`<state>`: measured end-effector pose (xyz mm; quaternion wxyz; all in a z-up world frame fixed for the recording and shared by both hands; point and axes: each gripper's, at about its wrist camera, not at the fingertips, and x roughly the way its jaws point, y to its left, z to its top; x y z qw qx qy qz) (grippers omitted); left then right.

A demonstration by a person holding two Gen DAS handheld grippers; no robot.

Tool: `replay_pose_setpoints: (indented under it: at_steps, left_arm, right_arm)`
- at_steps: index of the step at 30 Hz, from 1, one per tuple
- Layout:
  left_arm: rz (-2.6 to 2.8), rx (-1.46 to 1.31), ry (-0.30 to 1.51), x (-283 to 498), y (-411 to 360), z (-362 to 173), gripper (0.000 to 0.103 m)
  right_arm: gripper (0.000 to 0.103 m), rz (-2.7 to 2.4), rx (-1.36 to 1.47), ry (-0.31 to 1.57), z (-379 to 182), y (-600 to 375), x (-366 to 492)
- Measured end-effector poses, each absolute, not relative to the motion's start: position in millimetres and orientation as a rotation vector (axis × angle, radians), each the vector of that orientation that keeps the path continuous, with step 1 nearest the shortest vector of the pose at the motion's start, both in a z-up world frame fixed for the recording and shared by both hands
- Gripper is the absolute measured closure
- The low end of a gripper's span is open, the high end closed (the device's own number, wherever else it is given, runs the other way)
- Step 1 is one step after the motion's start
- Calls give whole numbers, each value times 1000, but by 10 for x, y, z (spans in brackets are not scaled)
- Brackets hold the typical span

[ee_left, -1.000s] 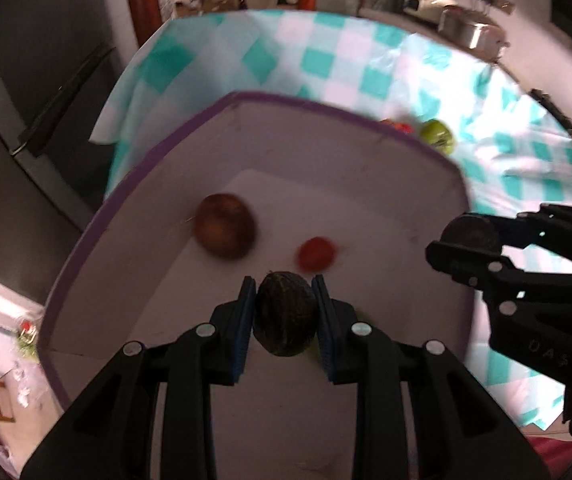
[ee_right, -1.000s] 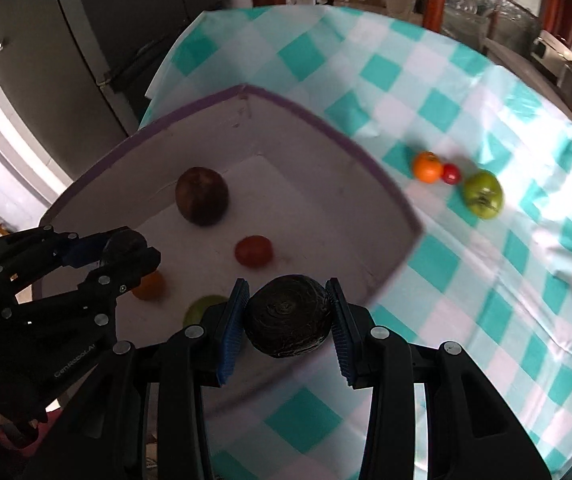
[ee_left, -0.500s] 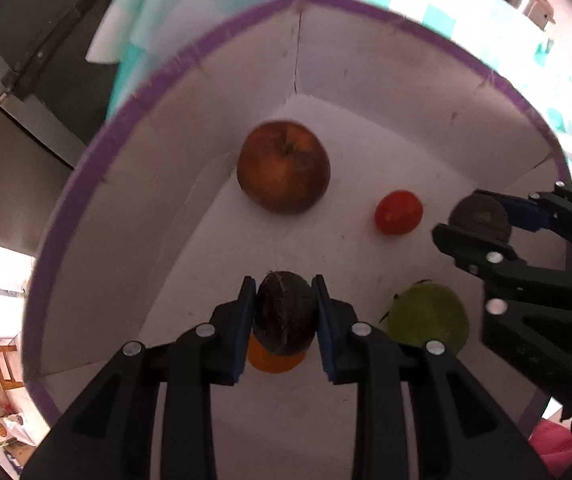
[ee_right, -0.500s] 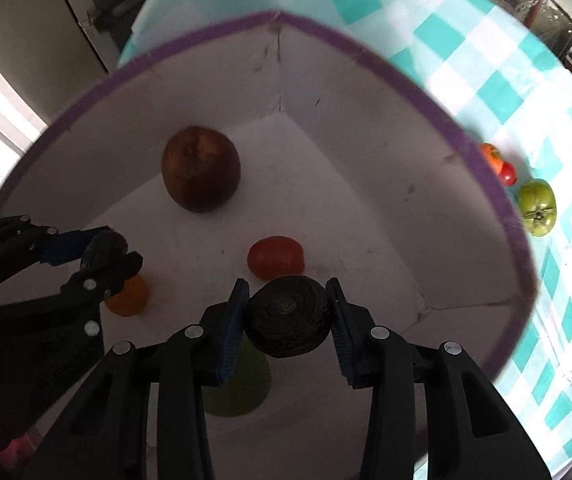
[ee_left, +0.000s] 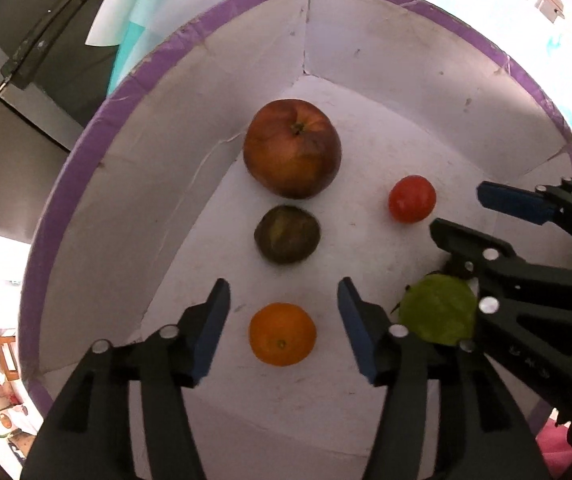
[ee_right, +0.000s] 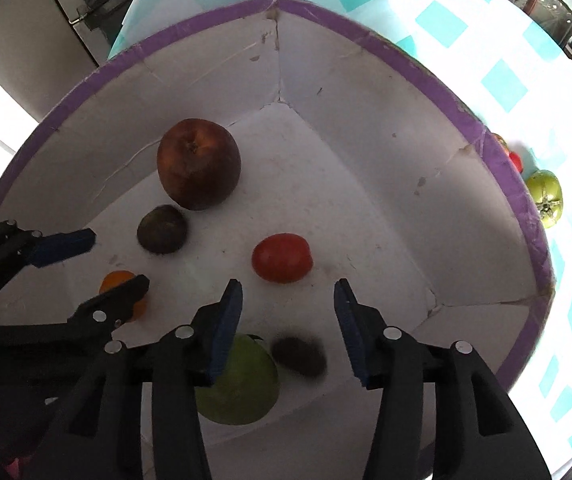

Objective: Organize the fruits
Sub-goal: 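Carry both dark plums into the white box and open both tools, then move both tools back toward the remaining fruits on the cloth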

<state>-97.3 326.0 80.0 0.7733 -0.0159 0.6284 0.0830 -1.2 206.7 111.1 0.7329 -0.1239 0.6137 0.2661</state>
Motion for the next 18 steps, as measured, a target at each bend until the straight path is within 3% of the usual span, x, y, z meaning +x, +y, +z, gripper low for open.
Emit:
replay_pose_setpoints:
  at_steps: [3, 8, 10, 14, 18]
  left_arm:
    - [204, -41, 1337, -1009, 3262, 864, 31]
    - [276, -31, 1233, -1100, 3226, 1094, 29]
    - [348, -21, 1113, -1189, 3171, 1313, 29]
    - [411, -77, 859, -1281, 2962, 1770, 12]
    - [371, -35, 602, -1238, 2449, 2222, 2]
  right_arm:
    - [51, 581, -240, 1339, 1153, 1966, -11]
    - [42, 637, -173, 1248, 1382, 1757, -118]
    - [39, 671, -137, 1196, 1515, 1654, -172]
    - [36, 710, -57, 1015, 1831, 1298, -279]
    - [23, 647, 86, 866, 2030, 628, -171]
